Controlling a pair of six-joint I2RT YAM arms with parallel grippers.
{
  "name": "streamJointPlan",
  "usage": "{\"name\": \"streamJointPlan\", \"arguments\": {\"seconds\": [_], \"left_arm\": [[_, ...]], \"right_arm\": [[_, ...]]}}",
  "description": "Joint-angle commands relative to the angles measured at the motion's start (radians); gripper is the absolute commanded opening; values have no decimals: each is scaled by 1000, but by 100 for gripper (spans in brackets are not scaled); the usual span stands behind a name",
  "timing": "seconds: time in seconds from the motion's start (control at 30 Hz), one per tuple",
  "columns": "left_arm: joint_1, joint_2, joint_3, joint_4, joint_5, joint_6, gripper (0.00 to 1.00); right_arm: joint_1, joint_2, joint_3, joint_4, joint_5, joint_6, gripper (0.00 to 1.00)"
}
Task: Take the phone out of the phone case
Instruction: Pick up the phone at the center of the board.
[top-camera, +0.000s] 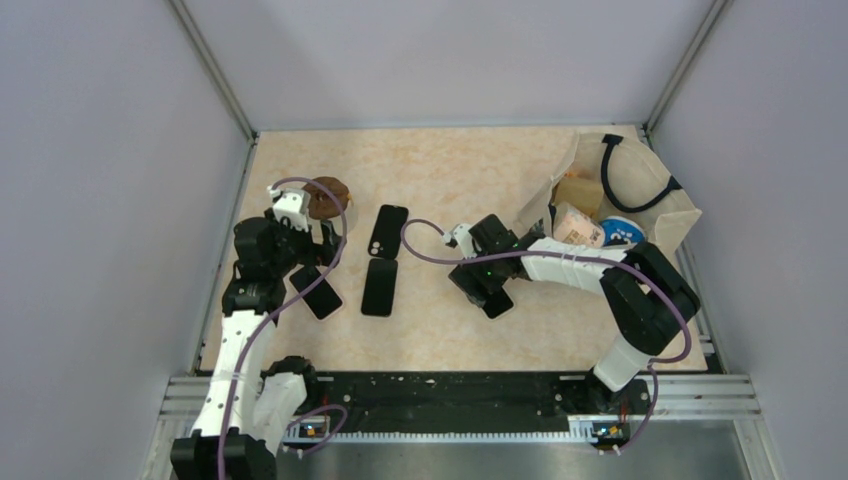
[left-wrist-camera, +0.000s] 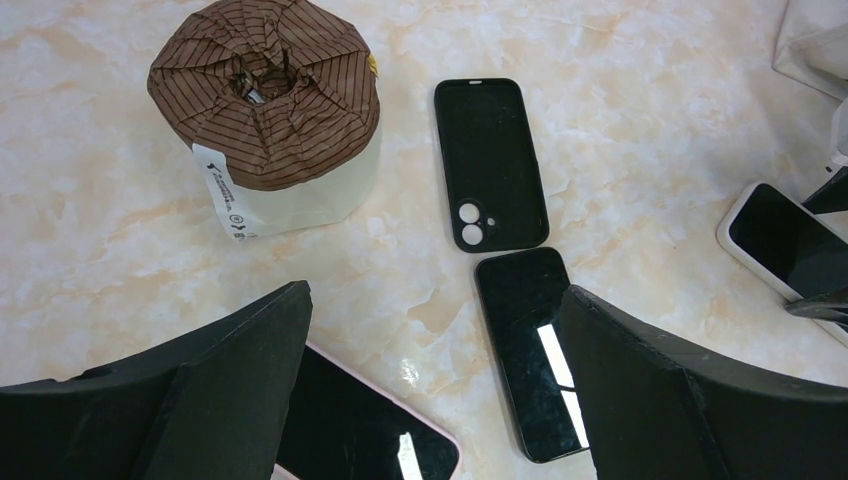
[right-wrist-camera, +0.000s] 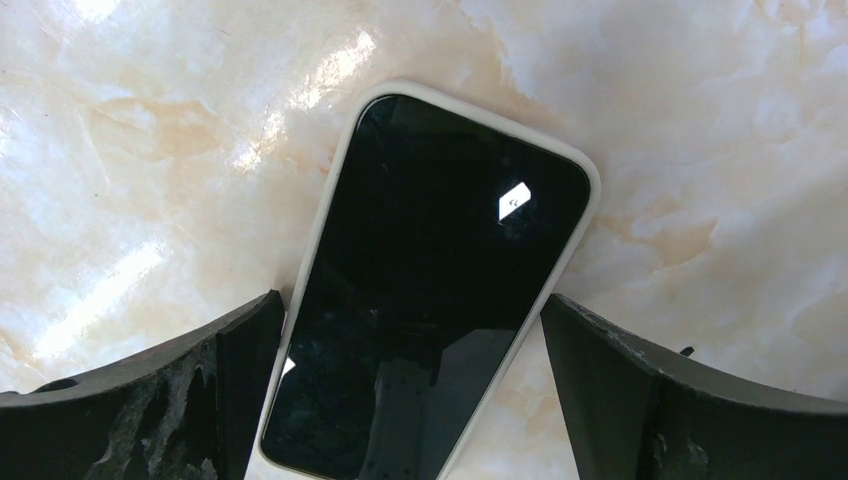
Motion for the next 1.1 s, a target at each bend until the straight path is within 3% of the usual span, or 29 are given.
{"name": "streamJointPlan", "arguments": {"seconds": [0.0, 0.4, 0.6, 0.9, 1.07], "left_arm": [[12, -8, -6, 55, 19, -17, 99], [24, -9, -10, 61, 27, -18, 99], [23, -12, -10, 57, 30, -18, 99], [24, -5, -14, 67, 37, -24, 99], [24, -2, -12, 69, 33, -30, 99]], "right_arm": [[1, 28, -13, -188, 36, 2, 99], [-1, 86, 21, -251, 26, -13, 99], [-2, 132, 38, -247, -9, -1, 90], [-25, 92, 69, -232, -38, -7, 44], [-41, 39, 86, -212, -32, -28, 27]]}}
